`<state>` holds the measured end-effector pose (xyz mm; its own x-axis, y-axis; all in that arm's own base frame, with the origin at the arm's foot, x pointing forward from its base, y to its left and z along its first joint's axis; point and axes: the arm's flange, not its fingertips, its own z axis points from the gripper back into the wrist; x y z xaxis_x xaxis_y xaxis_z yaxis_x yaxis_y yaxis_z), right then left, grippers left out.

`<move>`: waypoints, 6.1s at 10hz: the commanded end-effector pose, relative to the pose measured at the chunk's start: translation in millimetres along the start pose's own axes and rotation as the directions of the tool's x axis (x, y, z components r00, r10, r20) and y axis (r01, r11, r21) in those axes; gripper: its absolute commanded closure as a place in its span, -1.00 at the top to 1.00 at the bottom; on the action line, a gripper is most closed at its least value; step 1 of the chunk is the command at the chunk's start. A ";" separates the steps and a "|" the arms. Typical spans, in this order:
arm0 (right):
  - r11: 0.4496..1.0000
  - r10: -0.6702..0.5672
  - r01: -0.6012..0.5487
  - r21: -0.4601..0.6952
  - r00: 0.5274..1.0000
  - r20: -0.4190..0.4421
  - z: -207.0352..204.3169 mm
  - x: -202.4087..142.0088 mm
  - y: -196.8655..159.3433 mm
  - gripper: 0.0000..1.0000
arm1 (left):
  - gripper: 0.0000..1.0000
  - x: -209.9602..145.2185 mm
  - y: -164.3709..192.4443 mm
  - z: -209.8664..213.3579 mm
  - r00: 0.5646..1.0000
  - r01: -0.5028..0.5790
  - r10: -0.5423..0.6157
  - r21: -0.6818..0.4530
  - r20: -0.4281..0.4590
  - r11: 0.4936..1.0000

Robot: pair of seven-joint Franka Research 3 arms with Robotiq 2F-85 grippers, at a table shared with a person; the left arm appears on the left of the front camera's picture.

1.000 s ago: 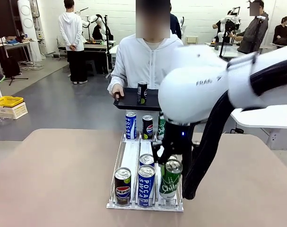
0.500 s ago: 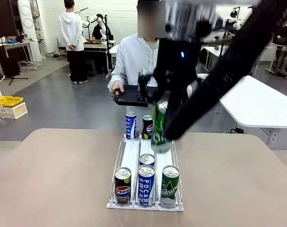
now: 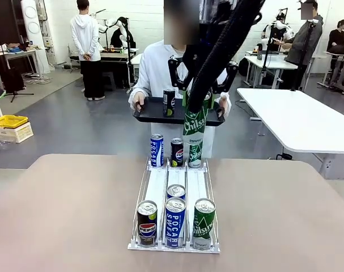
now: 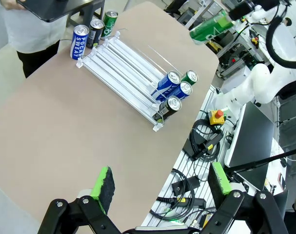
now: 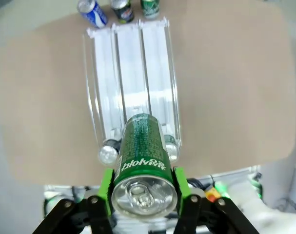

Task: Retrieve and hand over the desired beverage to the person.
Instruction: Pick up another can of the same type that the person held from the Automatic Can Dispenser, then place the picked can on the Handle tray extended by the person.

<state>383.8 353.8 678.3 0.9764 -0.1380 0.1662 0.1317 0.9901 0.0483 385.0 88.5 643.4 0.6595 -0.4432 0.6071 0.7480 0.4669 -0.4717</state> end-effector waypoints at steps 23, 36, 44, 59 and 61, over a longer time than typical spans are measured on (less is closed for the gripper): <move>1.000 -0.013 0.013 -0.010 1.000 -0.015 -6.4 9.6 6.2 -0.99 | 1.00 -0.3 0.0 1.4 1.000 0.020 -0.020 -0.014 0.011 1.000; 0.995 -0.096 0.099 0.006 0.974 -0.205 -39.4 140.2 3.2 0.16 | 1.00 -0.3 0.0 1.4 1.000 0.020 -0.020 -0.014 0.011 1.000; 0.999 0.027 -0.036 -0.028 0.962 -0.272 -114.7 159.2 7.4 0.16 | 1.00 -0.3 0.0 1.4 1.000 0.020 -0.020 -0.014 0.011 1.000; 0.992 0.129 -0.128 0.020 0.967 -0.219 -38.2 64.8 -61.4 1.00 | 1.00 -0.3 0.0 1.4 1.000 0.020 -0.020 -0.014 0.011 1.000; 0.981 0.190 -0.185 0.064 0.977 -0.092 -23.7 4.8 -113.8 1.00 | 1.00 -0.3 0.0 1.4 1.000 0.020 -0.020 -0.014 0.011 1.000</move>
<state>423.9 282.1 687.6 0.9999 -0.0034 0.0164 0.0029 0.9995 0.0311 385.4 88.3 643.6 0.6595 -0.4440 0.6065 0.7481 0.4661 -0.4723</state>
